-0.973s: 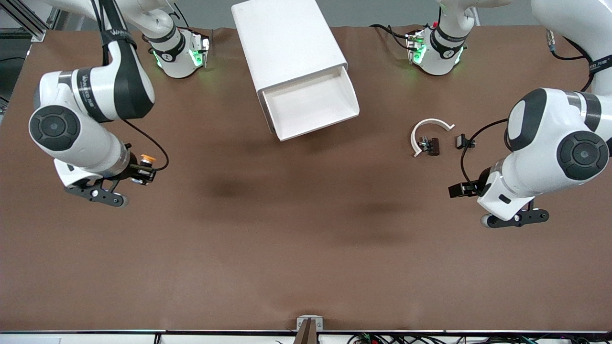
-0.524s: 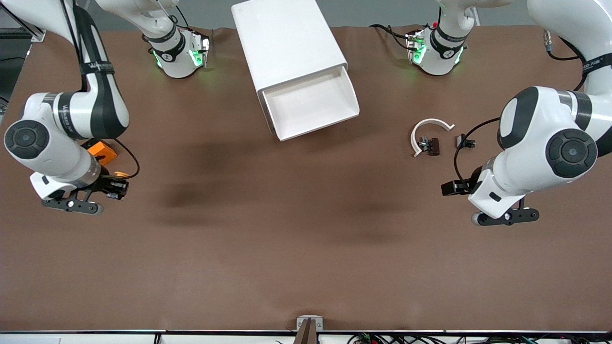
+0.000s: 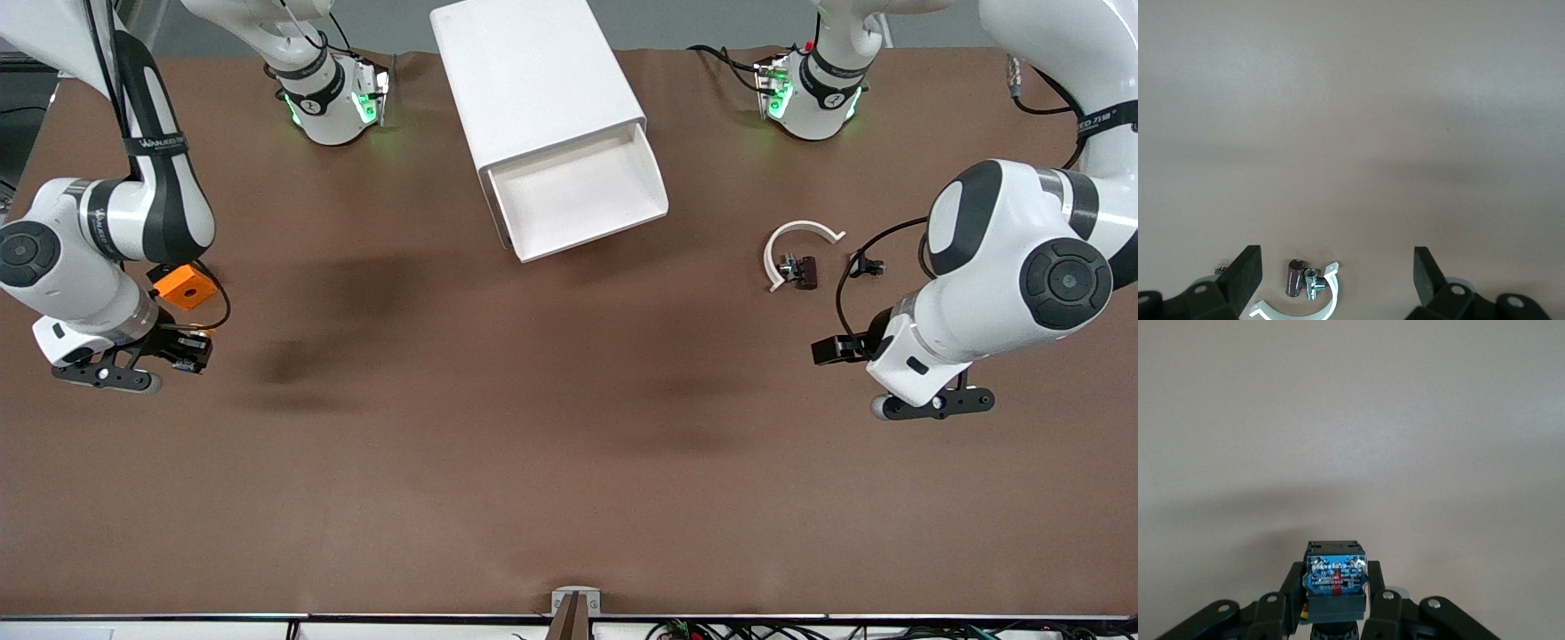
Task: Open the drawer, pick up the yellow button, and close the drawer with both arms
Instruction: 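Carry the orange button toward the orange block with the right gripper, then set the button down with the right gripper while the left gripper nears the drawer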
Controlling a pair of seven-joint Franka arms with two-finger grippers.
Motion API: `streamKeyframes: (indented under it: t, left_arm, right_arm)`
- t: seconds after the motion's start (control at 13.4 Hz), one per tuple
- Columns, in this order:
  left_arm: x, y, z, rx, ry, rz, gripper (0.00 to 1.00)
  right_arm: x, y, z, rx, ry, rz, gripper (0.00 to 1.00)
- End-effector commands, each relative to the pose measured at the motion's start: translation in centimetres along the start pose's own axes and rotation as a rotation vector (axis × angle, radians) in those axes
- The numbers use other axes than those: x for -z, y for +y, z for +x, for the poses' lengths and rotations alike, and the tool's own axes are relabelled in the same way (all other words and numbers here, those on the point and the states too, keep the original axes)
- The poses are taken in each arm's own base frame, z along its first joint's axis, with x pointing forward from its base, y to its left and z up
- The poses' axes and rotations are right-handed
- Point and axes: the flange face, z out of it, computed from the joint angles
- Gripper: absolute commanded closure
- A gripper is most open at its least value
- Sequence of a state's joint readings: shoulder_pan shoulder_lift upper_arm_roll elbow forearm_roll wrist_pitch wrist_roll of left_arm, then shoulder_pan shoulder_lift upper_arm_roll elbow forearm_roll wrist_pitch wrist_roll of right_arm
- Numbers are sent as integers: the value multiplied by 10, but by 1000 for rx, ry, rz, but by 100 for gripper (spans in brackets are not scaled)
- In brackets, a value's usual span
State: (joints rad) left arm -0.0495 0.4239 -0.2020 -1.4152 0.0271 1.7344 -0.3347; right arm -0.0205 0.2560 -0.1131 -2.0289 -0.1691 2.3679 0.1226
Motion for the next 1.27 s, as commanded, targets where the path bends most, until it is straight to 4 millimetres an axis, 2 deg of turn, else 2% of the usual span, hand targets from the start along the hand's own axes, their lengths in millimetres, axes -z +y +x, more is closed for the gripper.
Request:
streamKeyframes:
  t: [0.0,0.22,0.52,0.82,1.05,1.2]
  left_arm:
    - [0,8,-2,5,15,-23,0]
    - [1,23,-5,57,25,-49,0]
    - [-10,47,-11,91,32,-53,0]
    - [-24,79,-22,120,42,-60,0]
    - [-34,99,-30,138,41,-63,0]
    - [-40,107,-33,155,45,-70,0]
  right_arm:
    - [-25,17,-4,25,36,-11,100]
    - [-50,26,-5,21,36,-9,100]
    - [-82,20,-4,28,27,-4,100]
    - [-94,18,-3,32,39,-1,100]
    - [-100,19,-2,32,51,-1,100]
    - [-111,18,-2,34,57,1,100]
